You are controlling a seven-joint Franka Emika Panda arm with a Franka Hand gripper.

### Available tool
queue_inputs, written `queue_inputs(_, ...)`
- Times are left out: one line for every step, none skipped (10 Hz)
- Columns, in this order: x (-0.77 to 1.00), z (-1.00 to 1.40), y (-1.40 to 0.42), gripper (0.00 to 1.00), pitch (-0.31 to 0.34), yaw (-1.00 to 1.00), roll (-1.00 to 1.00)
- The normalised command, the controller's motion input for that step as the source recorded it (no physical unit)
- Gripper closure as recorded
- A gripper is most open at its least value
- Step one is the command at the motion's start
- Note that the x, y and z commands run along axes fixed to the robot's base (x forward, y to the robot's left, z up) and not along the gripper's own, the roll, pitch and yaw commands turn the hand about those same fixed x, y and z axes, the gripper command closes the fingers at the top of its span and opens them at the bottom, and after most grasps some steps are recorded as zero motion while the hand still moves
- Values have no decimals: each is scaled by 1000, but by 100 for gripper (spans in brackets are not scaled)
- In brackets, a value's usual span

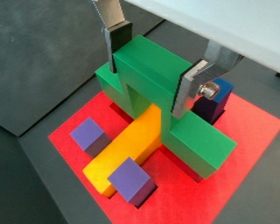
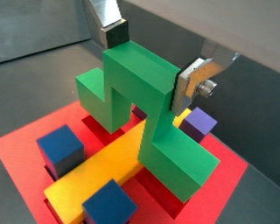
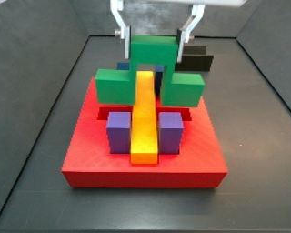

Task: Pick up the green object. Move up. Place the green object on the fixture. Regrasp the green object. Move to above the board. Insert the green object.
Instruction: Insert the green object.

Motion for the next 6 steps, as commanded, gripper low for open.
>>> queue_inputs(-94,363,0,100,-314,-183,-396)
queue_inputs(-123,320,0,100,-377,-260,-404)
queue_inputs(-137,214,0,100,-410,-326,-340)
queue_inputs(-111,31,-11,100,-429,-434,-220)
queue_inputs(-109,0,-57,100,-447,-506,-146)
queue_inputs(-126,-114,-83,100,-433,-469,0)
